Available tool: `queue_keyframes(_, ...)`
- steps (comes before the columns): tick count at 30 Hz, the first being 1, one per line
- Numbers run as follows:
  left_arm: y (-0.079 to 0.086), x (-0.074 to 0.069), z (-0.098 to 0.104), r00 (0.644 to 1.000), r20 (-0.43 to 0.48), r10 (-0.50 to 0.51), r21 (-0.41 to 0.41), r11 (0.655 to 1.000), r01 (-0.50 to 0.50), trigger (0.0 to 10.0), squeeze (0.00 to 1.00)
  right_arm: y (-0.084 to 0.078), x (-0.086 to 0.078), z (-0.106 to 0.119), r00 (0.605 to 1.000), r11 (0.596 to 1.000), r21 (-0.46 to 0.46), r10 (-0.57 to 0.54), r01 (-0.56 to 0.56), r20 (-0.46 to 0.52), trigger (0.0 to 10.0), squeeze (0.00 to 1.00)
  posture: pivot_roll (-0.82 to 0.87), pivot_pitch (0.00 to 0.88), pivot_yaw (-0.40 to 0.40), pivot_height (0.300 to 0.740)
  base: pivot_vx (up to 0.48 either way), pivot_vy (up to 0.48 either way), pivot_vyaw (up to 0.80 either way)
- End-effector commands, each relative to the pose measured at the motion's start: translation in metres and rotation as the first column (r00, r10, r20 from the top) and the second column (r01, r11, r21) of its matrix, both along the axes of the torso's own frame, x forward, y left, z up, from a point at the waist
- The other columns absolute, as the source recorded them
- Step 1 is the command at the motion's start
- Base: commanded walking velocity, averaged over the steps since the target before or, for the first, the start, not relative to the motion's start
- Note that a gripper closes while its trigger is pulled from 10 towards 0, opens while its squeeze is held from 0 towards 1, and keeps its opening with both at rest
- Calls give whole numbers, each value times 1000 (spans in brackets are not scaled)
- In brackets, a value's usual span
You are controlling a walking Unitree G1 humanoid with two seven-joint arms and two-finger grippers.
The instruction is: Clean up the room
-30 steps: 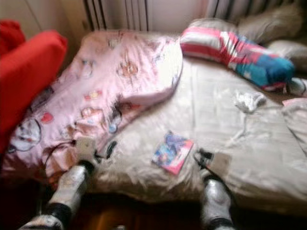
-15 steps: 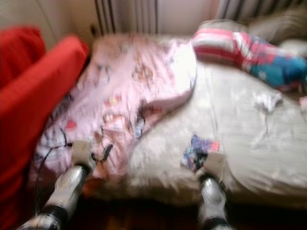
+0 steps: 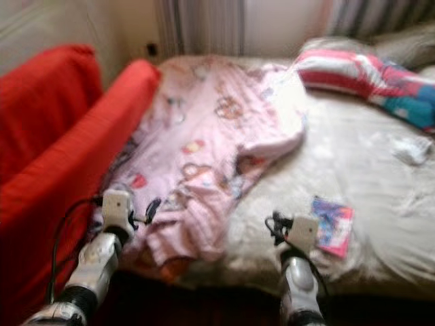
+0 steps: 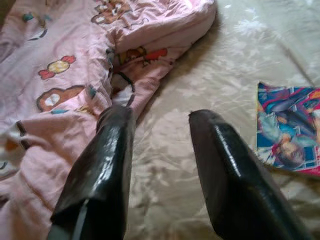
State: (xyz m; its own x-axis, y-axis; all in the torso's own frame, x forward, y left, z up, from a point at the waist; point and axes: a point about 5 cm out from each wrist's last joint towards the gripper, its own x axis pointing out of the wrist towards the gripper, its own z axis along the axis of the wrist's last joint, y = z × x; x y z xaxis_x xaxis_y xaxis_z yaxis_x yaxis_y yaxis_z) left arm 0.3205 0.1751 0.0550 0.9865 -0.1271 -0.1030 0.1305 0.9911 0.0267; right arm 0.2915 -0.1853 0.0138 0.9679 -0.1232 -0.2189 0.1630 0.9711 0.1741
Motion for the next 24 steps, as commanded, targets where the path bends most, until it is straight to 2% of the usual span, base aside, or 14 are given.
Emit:
queue_keyframes(1, -6, -2, -3, 1000, -14, -22, 5, 1000, 22, 10000, 0, -7, -6, -6, 999, 1000, -5, -23, 23, -30, 10000, 0, 120, 94, 44, 740, 0, 0, 0)
queue_keyframes(6, -7, -2, -3, 1000, -7, -30, 15, 999, 30, 10000, 0, -7, -6, -5, 999, 1000, -4, -22, 22, -28, 10000, 0, 121, 94, 42, 740, 0, 0, 0)
queue_keyframes(24, -7, -2, -2, 1000, 6, -23, 12, 1000, 23, 10000, 0, -6, -5, -5, 999, 1000, -1, -18, 17, -28, 10000, 0, 124, 102, 36, 740, 0, -309, 0)
